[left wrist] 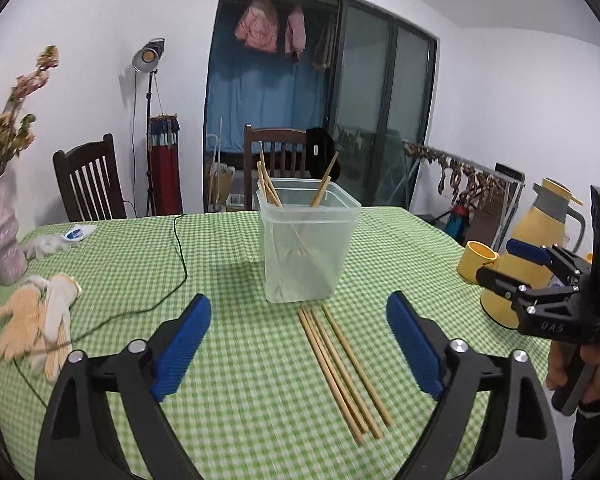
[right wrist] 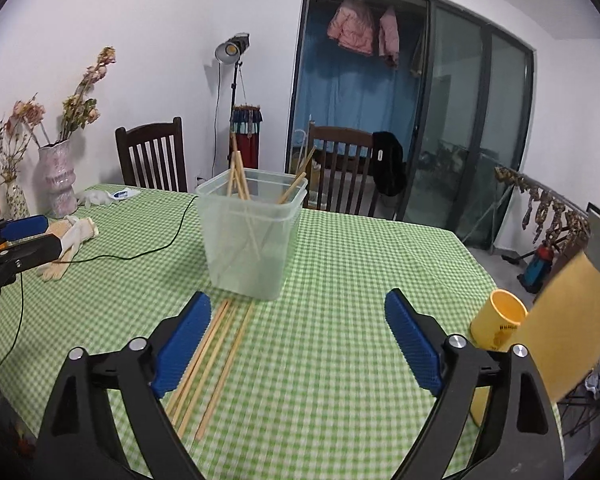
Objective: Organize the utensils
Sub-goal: 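Withdraw both open tools back toward the remaining sticks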
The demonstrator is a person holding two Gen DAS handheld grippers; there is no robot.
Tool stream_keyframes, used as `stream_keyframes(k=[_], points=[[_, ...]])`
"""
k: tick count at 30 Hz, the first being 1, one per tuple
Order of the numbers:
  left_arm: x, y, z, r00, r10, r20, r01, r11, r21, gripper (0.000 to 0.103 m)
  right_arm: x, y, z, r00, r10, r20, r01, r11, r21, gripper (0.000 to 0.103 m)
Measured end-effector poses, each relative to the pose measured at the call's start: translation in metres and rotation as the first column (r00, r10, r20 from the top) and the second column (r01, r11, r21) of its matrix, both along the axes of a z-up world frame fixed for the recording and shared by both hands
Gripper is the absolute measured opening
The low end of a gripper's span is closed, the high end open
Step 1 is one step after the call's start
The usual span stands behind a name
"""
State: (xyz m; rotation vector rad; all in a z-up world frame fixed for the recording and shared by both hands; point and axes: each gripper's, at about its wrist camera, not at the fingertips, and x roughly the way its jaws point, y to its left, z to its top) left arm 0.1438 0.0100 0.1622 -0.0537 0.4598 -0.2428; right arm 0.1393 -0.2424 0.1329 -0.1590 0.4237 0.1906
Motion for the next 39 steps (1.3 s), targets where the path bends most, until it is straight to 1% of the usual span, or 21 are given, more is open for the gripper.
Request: stream_keyframes(k=[4,6,8,9,11,13,15,18,20,23,25,27,30,31,33,36,39], points=[[-0.031,0.005,-0.033,1.0,0.02,-0.012,-0.021,0.999,-0.033,0.088,-0.025,0.011,-0.018,0.999,-0.003,0.043,0.003,1.0,-0.013,0.087],[-0.041,0.008,-0.048,1.0,0.024,-0.017,-0.025,0.999,-0.03,0.088,-0.036,0.02,-0.029,0.998,0.013,0.056,-0.013,1.0,-0.016,0.087],[-0.054,0.012,-0.061,0.998,0.066,0.003,-0.066,0.998,-0.024,0.088,-0.046,0.028,-0.037,0.997,0.012,0.077,-0.01,0.999,-0.032,0.087],[-0.058,0.014,-0.066,0.997,0.077,0.004,-0.077,0.997,-0.033,0.088,-0.054,0.033,-0.043,0.996,0.016,0.093,-0.011,0.999,-0.044,0.087],[-0.066,0.015,-0.076,0.997,0.072,-0.01,-0.072,0.996,-0.055,0.088,-0.063,0.038,-0.05,0.994,0.018,0.104,-0.013,0.999,-0.046,0.087],[-0.073,0.013,-0.087,0.999,0.044,-0.03,-0.046,0.996,-0.071,0.088,-0.073,0.04,-0.063,0.995,0.008,0.103,-0.005,1.0,-0.026,0.087],[-0.085,0.008,-0.1,0.999,0.043,-0.031,-0.045,0.997,-0.059,0.088,-0.082,0.039,-0.079,0.997,0.002,0.08,-0.002,1.0,0.01,0.087],[-0.104,0.003,-0.116,0.998,0.069,0.008,-0.069,0.997,-0.029,0.088,-0.098,0.037,-0.1,0.999,-0.023,0.05,0.02,0.998,0.061,0.087],[-0.114,0.001,-0.125,0.996,0.083,0.026,-0.082,0.996,-0.022,0.088,-0.109,0.039,-0.111,0.999,-0.027,0.039,0.025,0.997,0.068,0.087],[-0.128,0.001,-0.141,0.995,0.102,0.007,-0.102,0.995,0.004,0.088,-0.129,0.038,-0.123,0.998,-0.027,0.049,0.024,0.998,0.05,0.087],[-0.142,0.002,-0.149,0.991,0.13,0.041,-0.132,0.991,0.028,0.088,-0.138,0.035,-0.13,0.998,-0.031,0.048,0.029,0.999,0.044,0.087],[-0.155,0.001,-0.154,0.988,0.136,0.068,-0.14,0.989,0.054,0.088,-0.149,0.03,-0.138,0.998,-0.046,0.04,0.044,0.998,0.053,0.087],[-0.163,-0.002,-0.161,0.989,0.128,0.079,-0.135,0.988,0.081,0.088,-0.151,0.026,-0.143,0.997,-0.067,0.023,0.065,0.996,0.065,0.087],[-0.162,-0.003,-0.163,0.99,0.125,0.072,-0.131,0.987,0.09,0.09,-0.15,0.026,-0.143,0.998,-0.066,0.019,0.065,0.996,0.064,0.087],[-0.159,-0.005,-0.166,0.991,0.125,0.055,-0.13,0.986,0.107,0.09,-0.149,0.025,-0.142,0.997,-0.076,0.024,0.074,0.996,0.055,0.087],[-0.155,-0.006,-0.164,0.991,0.122,0.052,-0.127,0.986,0.111,0.091,-0.148,0.024,-0.141,0.996,-0.082,0.033,0.08,0.995,0.051,0.087],[-0.152,-0.005,-0.163,0.992,0.116,0.042,-0.12,0.986,0.111,0.091,-0.146,0.022,-0.147,0.996,-0.093,0.019,0.092,0.995,0.028,0.087]])
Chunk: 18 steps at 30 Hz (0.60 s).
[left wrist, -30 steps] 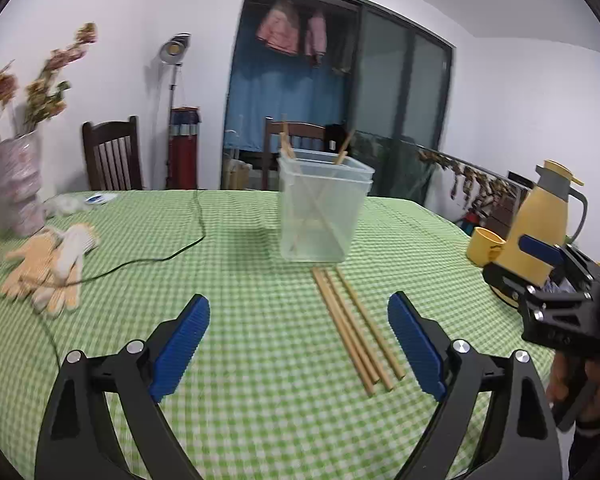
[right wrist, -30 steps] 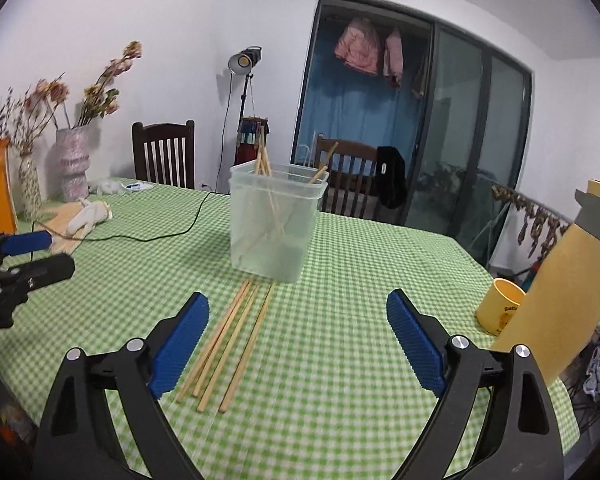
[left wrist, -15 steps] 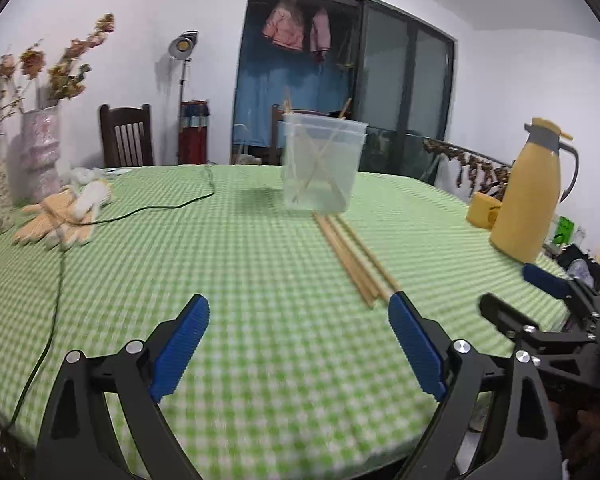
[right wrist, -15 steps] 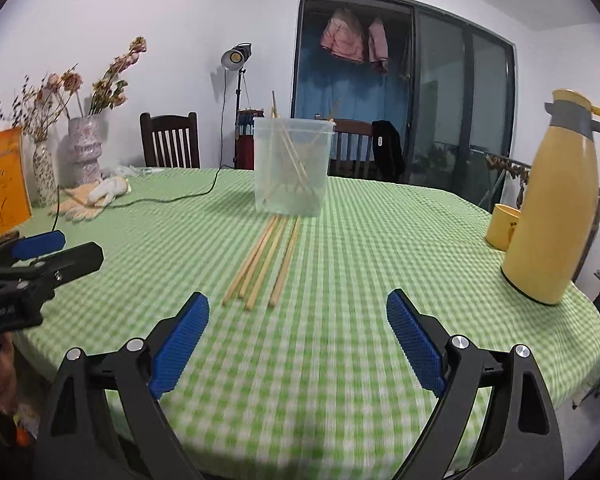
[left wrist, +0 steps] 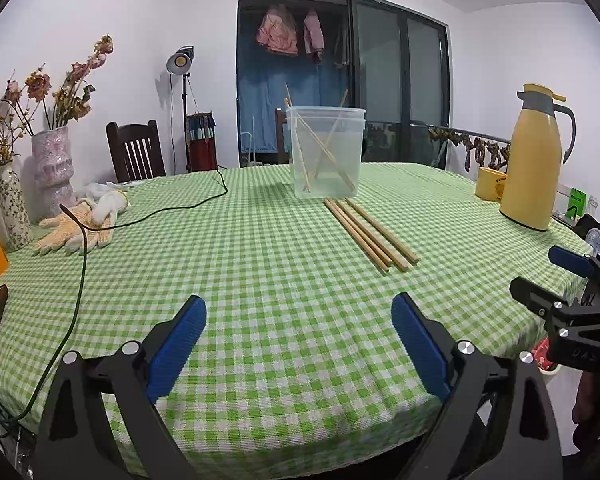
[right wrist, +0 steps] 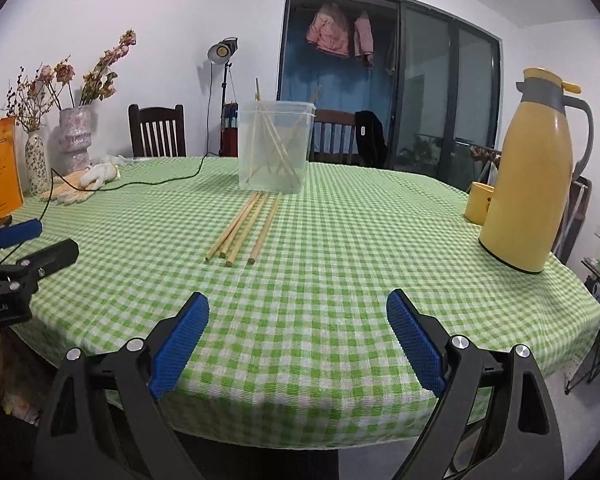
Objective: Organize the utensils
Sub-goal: 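Withdraw both open tools back toward the remaining sticks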
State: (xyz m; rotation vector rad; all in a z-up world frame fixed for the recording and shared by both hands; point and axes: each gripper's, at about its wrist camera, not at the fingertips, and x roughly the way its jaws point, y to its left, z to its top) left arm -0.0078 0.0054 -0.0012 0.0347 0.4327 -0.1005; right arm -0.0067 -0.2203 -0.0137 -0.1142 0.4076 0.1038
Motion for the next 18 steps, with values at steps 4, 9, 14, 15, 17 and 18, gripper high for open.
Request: stream_keyframes(k=[4,9,14,15,17,18], points=[[0.009,0.002,-0.003,0.999,-0.003,-0.033,0.003,1.0,-0.003,0.092,0.009,-0.005,-0.002,1.0,-0.003,-0.027,0.004,1.0,0.005,0.087],[0.057,-0.001,0.013,0.992,-0.012,-0.127,0.007,0.999,-0.034,0.092,0.05,0.001,0.01,0.995,0.053,-0.089,-0.054,0.998,-0.015,0.087],[0.129,-0.01,0.02,0.965,-0.029,-0.262,0.017,0.999,-0.049,0.092,0.109,-0.004,0.024,0.971,0.102,-0.217,-0.094,0.995,0.044,0.077],[0.144,-0.011,0.021,0.961,-0.036,-0.274,0.02,0.998,-0.061,0.092,0.122,-0.006,0.026,0.962,0.115,-0.249,-0.101,0.992,0.071,0.074],[0.173,-0.017,0.024,0.954,-0.052,-0.294,0.038,0.998,-0.055,0.092,0.148,-0.007,0.03,0.945,0.141,-0.296,-0.112,0.987,0.113,0.07],[0.188,-0.021,0.025,0.949,-0.074,-0.307,0.063,0.997,-0.045,0.092,0.157,-0.007,0.03,0.938,0.151,-0.312,-0.117,0.985,0.125,0.07]])
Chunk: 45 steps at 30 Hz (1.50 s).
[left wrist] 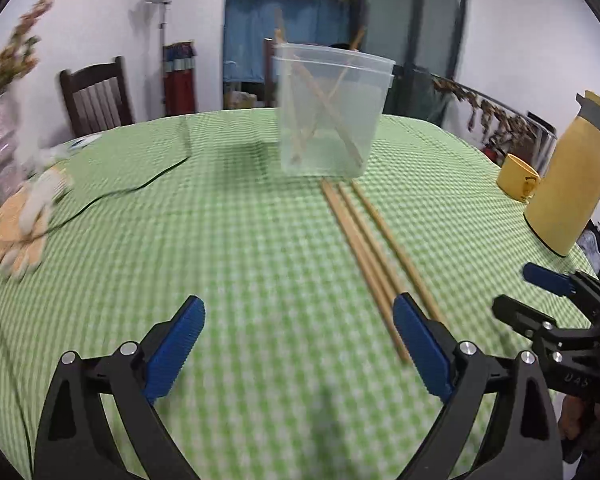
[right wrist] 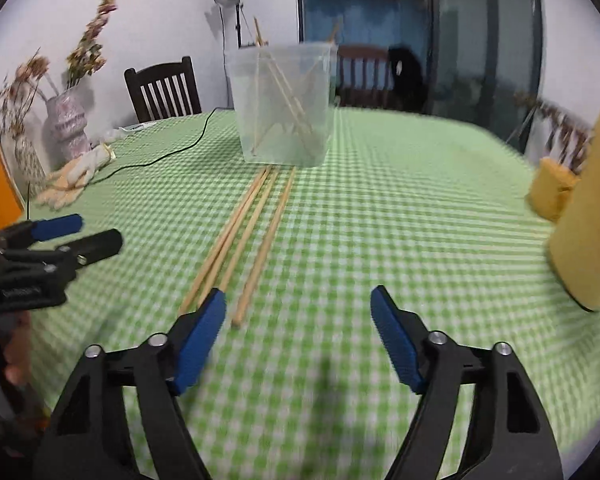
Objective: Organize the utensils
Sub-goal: 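Withdraw both open tools back toward the remaining sticks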
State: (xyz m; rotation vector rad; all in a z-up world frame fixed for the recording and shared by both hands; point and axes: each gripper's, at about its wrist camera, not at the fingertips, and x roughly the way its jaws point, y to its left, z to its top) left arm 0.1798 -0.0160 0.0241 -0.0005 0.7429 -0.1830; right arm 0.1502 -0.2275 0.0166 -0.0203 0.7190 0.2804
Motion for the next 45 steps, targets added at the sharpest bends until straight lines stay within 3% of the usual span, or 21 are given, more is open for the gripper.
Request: stream_keyframes(k=[6,13,21,25,32,34,37,41,45], points=[[0.068,-0.014,-0.004,0.998,-0.028,-0.058,0.03,0.999,0.023,0.09,0.054,0.009,-0.004,0.996,0.026,-0.089,-0.026,1.0,0.003,0.057],[0.105,-0.023,-0.032,0.987,-0.057,-0.148,0.058,0.998,0.009,0.071,0.078,0.011,-0.013,0.985,0.047,-0.165,-0.039,0.998,0.054,0.049],[0.091,-0.034,-0.045,0.971,-0.129,-0.2,0.128,0.992,-0.022,0.07,0.058,0.011,-0.018,0.976,0.102,-0.19,-0.088,0.993,0.079,0.048],[0.086,-0.044,-0.049,0.975,-0.139,-0.176,0.155,0.985,0.077,0.071,0.052,0.006,-0.015,0.981,0.084,-0.172,-0.075,0.995,0.058,0.048],[0.065,-0.026,-0.047,0.977,-0.1,-0.189,0.127,0.982,0.141,0.07,0.038,0.006,-0.013,0.985,0.085,-0.149,-0.081,0.996,0.036,0.048],[0.057,-0.022,-0.045,0.975,-0.077,-0.207,0.101,0.989,0.107,0.07,0.033,0.012,-0.017,0.984,0.104,-0.147,-0.102,0.995,0.021,0.048],[0.049,-0.033,-0.033,0.972,-0.133,-0.194,0.136,0.991,0.002,0.07,0.028,0.014,-0.021,0.983,0.105,-0.151,-0.101,0.994,0.03,0.048],[0.039,-0.048,-0.038,0.972,-0.145,-0.186,0.156,0.987,0.047,0.07,0.018,0.006,-0.02,0.986,0.081,-0.148,-0.076,0.996,0.04,0.048],[0.023,-0.045,-0.041,0.969,-0.144,-0.2,0.148,0.989,0.01,0.07,0.008,0.0,-0.019,0.989,0.064,-0.136,-0.059,0.998,0.035,0.048]])
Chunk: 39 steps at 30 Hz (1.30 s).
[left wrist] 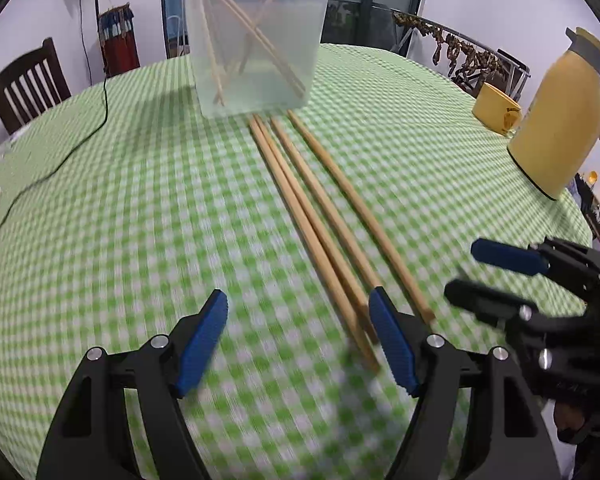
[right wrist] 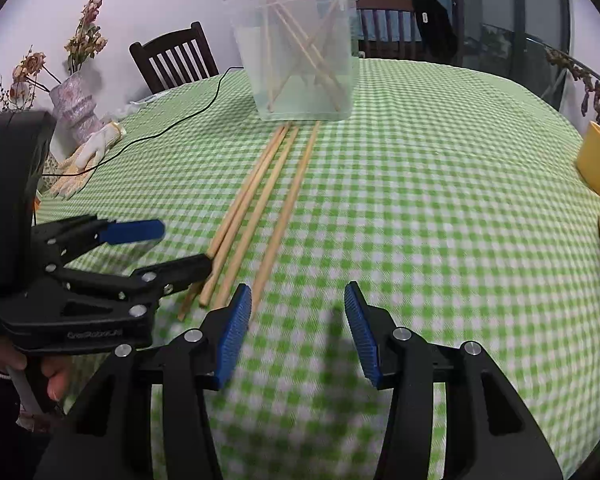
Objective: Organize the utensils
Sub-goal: 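Withdraw both open tools back toward the remaining sticks, then close the left tool on one stick while the right tool grasps another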
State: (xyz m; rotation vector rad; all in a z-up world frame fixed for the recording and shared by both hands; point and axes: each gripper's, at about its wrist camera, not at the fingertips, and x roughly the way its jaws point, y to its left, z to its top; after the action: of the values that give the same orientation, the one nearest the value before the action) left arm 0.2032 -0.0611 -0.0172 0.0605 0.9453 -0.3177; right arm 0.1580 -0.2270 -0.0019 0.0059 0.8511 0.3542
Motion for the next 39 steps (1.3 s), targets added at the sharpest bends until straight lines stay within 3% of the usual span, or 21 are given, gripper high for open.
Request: stream_keyframes(k=[8,14,18,23,27,34,36,39], points=[[-0.022,-0.001,-0.007,0.997,-0.019,0.073,0.009,0.991,0.133,0.069,-0.002,-0.007,-0.006,1.0,-0.027,-0.01,0.027,1.0,0.013,0.048],[-0.02,0.033,-0.005,0.995,0.079,0.062,-0.084,0.992,0.091,0.049,-0.009,0.001,-0.006,1.0,-0.012,0.011,0.012,1.0,0.005,0.048],[-0.025,0.03,-0.006,0.996,0.036,0.08,-0.045,0.993,0.107,0.018,-0.011,0.018,-0.008,0.999,0.004,0.034,-0.002,0.999,-0.044,0.048],[-0.032,0.026,-0.006,0.997,0.046,0.065,-0.05,0.997,0.059,0.01,-0.012,0.032,-0.009,0.998,0.037,0.043,-0.035,0.998,-0.044,0.048],[-0.037,0.029,-0.007,0.995,0.063,0.075,-0.066,0.997,0.035,0.01,-0.008,0.039,-0.013,0.998,0.028,0.048,-0.024,0.996,-0.083,0.035],[-0.039,0.018,-0.009,0.994,0.006,0.105,-0.016,0.996,0.093,0.012,-0.005,0.044,-0.016,0.998,0.025,0.055,-0.018,0.993,-0.12,0.029],[-0.038,0.019,-0.008,0.995,0.006,0.099,-0.014,0.997,0.082,0.011,-0.006,0.047,-0.016,0.997,0.041,0.059,-0.034,0.993,-0.116,0.02],[-0.034,0.028,-0.008,0.995,0.041,0.094,-0.045,0.998,0.042,0.003,-0.005,0.043,-0.017,0.998,0.016,0.056,-0.01,0.994,-0.104,0.008]])
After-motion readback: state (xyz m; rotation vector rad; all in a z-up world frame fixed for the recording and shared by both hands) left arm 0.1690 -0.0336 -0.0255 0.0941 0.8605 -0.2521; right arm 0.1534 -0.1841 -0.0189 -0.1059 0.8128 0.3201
